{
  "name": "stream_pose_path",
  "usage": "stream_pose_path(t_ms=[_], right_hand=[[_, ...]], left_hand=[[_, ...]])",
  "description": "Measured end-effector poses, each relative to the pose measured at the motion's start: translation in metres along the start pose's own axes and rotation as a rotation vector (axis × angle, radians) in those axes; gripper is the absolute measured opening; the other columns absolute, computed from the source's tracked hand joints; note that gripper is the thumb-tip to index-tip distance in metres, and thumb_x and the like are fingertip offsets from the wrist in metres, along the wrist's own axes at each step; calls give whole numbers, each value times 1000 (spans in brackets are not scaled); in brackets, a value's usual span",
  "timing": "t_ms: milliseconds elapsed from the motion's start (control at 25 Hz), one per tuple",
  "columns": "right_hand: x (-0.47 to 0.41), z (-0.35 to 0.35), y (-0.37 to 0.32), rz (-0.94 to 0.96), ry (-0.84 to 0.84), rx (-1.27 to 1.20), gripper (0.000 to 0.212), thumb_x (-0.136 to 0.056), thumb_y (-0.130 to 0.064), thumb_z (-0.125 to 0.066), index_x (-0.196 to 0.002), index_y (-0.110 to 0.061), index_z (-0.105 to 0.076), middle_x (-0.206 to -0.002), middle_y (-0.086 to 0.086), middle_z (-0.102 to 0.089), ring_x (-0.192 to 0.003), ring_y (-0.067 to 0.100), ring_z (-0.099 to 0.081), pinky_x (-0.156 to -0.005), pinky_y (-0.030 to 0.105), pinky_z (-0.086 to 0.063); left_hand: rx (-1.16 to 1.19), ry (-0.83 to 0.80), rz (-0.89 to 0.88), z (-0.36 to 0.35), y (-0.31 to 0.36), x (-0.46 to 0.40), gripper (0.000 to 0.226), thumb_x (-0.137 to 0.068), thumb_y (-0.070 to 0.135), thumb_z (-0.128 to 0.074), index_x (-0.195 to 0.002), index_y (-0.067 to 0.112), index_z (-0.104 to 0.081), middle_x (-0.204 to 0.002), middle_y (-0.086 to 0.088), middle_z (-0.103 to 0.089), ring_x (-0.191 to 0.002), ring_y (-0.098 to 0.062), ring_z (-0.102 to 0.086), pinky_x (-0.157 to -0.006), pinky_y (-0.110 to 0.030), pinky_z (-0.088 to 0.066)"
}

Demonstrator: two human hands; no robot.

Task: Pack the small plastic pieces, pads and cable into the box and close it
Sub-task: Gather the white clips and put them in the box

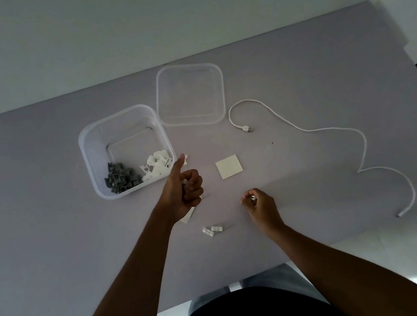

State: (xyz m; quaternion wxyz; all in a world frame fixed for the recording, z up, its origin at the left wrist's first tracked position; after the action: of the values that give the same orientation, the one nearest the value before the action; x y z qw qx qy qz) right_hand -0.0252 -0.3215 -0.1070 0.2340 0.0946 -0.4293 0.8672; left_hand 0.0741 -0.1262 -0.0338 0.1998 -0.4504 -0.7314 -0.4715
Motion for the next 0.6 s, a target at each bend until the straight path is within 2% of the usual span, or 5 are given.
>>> stream_pose_path(t_ms=[120,200,320,440,600], right_hand=[[2,-7,-7,-351,-62,-540,18,-93,-22,-63,-79,-11,-62,-67,1,-54,-55,11,-46,-55,25,-38],[9,-17,-15,-565,-155,-902,22,-93,-19,-59,-72,-14,-55,-63,2,-46,-50,12,-39,-49,24,-31],[16,-26,-34,-621,-340,-1176,16,-86,-16,-47,-71,-14,-53,-70,6,-51,-49,14,-40,-45,24,-30],[15,-25,-46,-582,-357,-1135,24,-89,-20,-45,-68,-12,-52,-66,7,-48,-45,14,-36,-43,23,-23],[-11,-17,-58,-384,-201,-639,39,-95,-35,-59,-64,-10,-57,-50,-1,-43,-42,13,-35,-43,23,-25]], left_hand=[[-303,252,-4,30,-7,0,51,-97,48,-48,-57,16,-41,-57,-1,-24,-42,-12,-20,-41,-21,-15],[-705,404,-46,51,-10,-1,45,-98,42,-48,-71,8,-60,-57,-5,-42,-48,-20,-39,-45,-23,-26],[-1120,545,-111,66,-19,-6,34,-97,40,-52,-98,8,-63,-91,-13,-67,-87,-32,-62,-68,-31,-40],[-1305,570,-126,60,-25,-13,37,-91,46,-58,-104,12,-54,-99,-16,-66,-92,-36,-63,-73,-38,-49],[-1464,525,-133,53,-31,-26,53,-84,50,-67,-111,11,-43,-99,-17,-66,-91,-39,-65,-73,-43,-54]])
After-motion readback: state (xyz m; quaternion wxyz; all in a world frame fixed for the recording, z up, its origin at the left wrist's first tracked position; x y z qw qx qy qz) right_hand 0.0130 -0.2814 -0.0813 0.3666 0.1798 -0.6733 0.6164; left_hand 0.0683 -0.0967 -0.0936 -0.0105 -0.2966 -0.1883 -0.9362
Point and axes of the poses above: each hand's wrist, its own x-axis away from the middle knuckle, its own z-axis out of the back of the hand, y = z × x, the point moved 7 cm from there along -x, towards the middle knuckle
